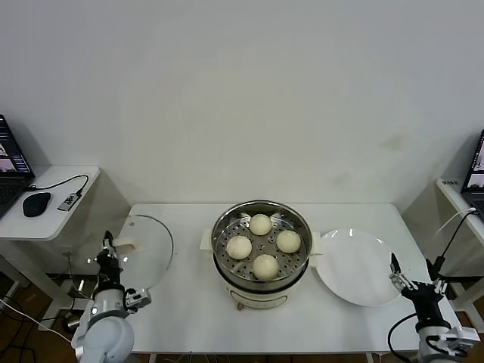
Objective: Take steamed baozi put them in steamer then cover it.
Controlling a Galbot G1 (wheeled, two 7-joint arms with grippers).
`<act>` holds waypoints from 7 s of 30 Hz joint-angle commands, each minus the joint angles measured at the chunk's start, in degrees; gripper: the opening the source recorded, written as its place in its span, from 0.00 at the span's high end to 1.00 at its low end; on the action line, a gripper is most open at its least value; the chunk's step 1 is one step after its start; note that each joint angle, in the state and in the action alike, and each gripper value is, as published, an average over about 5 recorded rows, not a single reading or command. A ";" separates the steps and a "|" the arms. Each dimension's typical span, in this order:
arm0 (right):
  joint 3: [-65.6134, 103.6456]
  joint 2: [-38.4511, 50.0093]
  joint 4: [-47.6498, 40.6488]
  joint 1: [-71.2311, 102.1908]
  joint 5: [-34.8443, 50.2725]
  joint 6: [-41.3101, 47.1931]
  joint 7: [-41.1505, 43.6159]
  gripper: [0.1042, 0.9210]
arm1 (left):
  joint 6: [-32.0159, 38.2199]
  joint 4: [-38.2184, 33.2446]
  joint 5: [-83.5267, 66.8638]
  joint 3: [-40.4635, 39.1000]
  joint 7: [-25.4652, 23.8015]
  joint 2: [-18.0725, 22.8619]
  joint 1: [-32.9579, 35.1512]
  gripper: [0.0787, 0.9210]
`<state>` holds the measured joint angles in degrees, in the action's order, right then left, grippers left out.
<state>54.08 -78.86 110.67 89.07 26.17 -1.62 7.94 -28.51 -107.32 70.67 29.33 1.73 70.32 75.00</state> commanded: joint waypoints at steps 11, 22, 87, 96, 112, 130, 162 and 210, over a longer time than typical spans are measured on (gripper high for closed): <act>-2.10 -1.83 -0.25 -1.72 -9.68 8.14 -4.21 0.12 | -15.83 -10.97 19.96 -17.89 -19.77 13.09 -10.30 0.92; -1.54 -2.54 -2.09 -2.34 -10.36 7.64 -4.22 0.12 | -16.03 -2.70 25.02 -26.29 -22.93 20.26 -17.91 0.92; -1.32 -3.98 -3.58 -3.71 -11.95 7.33 -4.09 0.12 | -16.04 10.46 23.12 -38.33 -21.83 21.77 -21.86 0.92; -1.41 -4.10 -3.60 -3.62 -12.10 7.21 -4.04 0.12 | -15.94 11.33 23.74 -38.00 -21.39 21.70 -21.60 0.92; -1.47 -4.15 -3.65 -3.64 -12.10 7.10 -4.02 0.12 | -14.56 6.78 23.52 -38.96 -21.98 21.42 -19.90 0.84; -1.35 -3.86 -3.97 -3.65 -12.08 7.08 -4.08 0.12 | -14.50 -4.28 15.81 -40.56 -24.10 18.36 -14.87 0.23; -10.97 4.77 -0.64 2.95 -4.79 6.93 -4.14 0.12 | 25.45 -16.61 -65.44 11.27 -3.27 10.45 18.30 0.12; -9.00 3.21 6.58 11.07 -11.14 6.33 -4.33 0.12 | 18.47 -20.18 -72.71 9.41 -7.79 11.94 30.93 0.12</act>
<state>44.97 -75.67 116.33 99.72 15.76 4.59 3.18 -10.19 -126.46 -1.38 38.60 -5.65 82.25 104.36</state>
